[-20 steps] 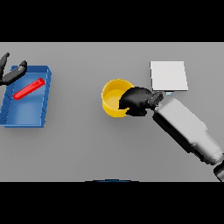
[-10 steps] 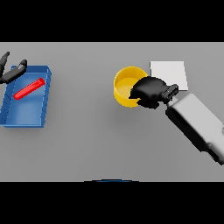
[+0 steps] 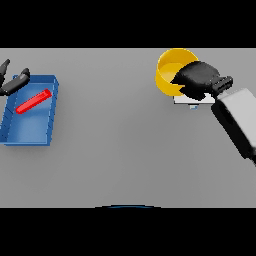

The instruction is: Pick up the red beaker and tilt it to pour out 1 green nut into yellow bowl. Pick up the yellow bowl and place it on the metallic measuring scale.

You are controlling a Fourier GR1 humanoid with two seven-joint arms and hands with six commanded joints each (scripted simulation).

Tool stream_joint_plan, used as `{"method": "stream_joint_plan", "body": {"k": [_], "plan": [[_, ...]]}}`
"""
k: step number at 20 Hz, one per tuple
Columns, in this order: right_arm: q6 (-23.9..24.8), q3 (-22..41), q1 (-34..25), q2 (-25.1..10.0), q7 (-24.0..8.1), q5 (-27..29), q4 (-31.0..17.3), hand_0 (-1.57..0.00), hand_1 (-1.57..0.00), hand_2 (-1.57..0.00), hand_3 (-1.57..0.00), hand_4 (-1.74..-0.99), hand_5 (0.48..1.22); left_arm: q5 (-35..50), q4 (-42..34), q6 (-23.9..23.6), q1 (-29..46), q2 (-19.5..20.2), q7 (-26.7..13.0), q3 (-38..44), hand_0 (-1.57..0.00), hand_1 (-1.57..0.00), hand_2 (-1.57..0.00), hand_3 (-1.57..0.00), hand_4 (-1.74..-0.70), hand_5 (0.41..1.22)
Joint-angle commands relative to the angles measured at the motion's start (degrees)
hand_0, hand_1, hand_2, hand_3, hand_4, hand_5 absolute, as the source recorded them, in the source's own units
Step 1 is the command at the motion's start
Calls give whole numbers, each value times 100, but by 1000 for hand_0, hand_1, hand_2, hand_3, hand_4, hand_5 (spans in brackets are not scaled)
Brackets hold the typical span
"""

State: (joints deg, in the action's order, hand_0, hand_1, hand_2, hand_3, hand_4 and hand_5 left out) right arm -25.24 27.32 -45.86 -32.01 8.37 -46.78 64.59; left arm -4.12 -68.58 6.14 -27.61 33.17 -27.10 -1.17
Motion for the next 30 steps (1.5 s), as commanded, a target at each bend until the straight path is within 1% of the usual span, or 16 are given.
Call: {"method": "stream_joint_plan", "body": {"k": [1, 6, 8, 9, 12, 13, 14, 16, 20, 22, 23, 24, 25, 26, 27, 30], "plan": [[141, -42, -96, 2, 41, -66, -257, -1565, -1571, -1548, -1154, -1741, 1221, -10, -10, -9, 8, 21, 27, 9, 1, 1, 1, 1, -849, 746], [525, -250, -248, 17, 232, -161, -1212, -1569, -1571, -1533, -1165, -1741, 1221, 34, -269, -62, 109, -5, -276, -8, 1, 1, 1, 1, -857, 762], [677, -320, -279, 124, 175, -185, -1564, -1570, -1571, -1517, -1170, -1741, 1221, 1, -330, -100, 161, -11, -323, -33, 1, 1, 1, 1, -862, 773], [759, -357, -333, 134, 323, -196, -1788, -1570, -1571, -1500, -1181, -1741, 1221, -4, -297, -95, 136, -28, -347, -45, 1, 1, 1, 1, -865, 779], [994, -436, -428, 237, 461, -237, -2306, -1571, -1571, -1428, -1290, -1741, 1221, -30, -137, -70, -46, -22, -427, -38, 1, 1, 1, 1, -863, 797], [1003, -437, -445, 297, 416, -253, -2397, -1571, -1571, -1413, -1317, -1741, 1221, -54, -156, -70, -26, -14, -391, -58, 1, 1, 1, 1, -858, 802], [999, -470, -438, 280, 535, -227, -2494, -1571, -1571, -1398, -1342, -1741, 1221, -82, -119, -76, 5, -34, -316, -84, 1, 1, 1, 1, -858, 804], [1113, -490, -443, 406, 442, -276, -2751, -1571, -1571, -1386, -1374, -1741, 1221, -60, -106, -56, 24, 5, -327, -46, 1, 1, 1, 1, -858, 809], [1161, -527, -503, 443, 482, -325, -2998, -1571, -1571, -1380, -1417, -1741, 1221, -21, -202, 10, 44, 9, -319, -75, 1, 1, 1, 1, -847, 796], [1134, -552, -509, 400, 615, -314, -3029, -1571, -1571, -1374, -1448, -1741, 1221, -10, -118, 9, 26, 27, -308, -31, 1, 1, 1, 1, -844, 783], [1150, -561, -530, 444, 524, -331, -3054, -1571, -1571, -1404, -1376, -1741, 1221, -27, -127, 5, 15, 28, -355, -45, 1, 1, 1, 1, -842, 780], [1129, -574, -497, 419, 564, -331, -3037, -1565, -1496, -1437, -1249, -1741, 1221, -35, -155, -5, 44, 22, -334, -56, 1, 1, 1, 1, -838, 779], [1102, -586, -506, 444, 485, -351, -3067, -1558, -1428, -1343, -1110, -1682, 1221, -42, -111, 6, 10, 43, -361, -44, 1, 1, 1, 1, -836, 775], [1124, -602, -507, 459, 506, -341, -3123, -1471, -1285, -1178, -959, -1632, 1145, -6, -140, 26, 70, 40, -281, -34, 1, 1, 1, 1, -837, 773], [1011, -637, -518, 480, 470, -276, -3082, -1335, -1125, -1007, -816, -1592, 1074, 4, -177, 24, 113, 37, -261, -34, 1, 1, 1, 1, -836, 774], [801, -766, -487, 480, 430, -103, -3067, -757, -673, -579, -476, -1513, 923, 34, -187, 0, 74, -16, -315, -32, 1, 1, 1, 1, -839, 764]]}}
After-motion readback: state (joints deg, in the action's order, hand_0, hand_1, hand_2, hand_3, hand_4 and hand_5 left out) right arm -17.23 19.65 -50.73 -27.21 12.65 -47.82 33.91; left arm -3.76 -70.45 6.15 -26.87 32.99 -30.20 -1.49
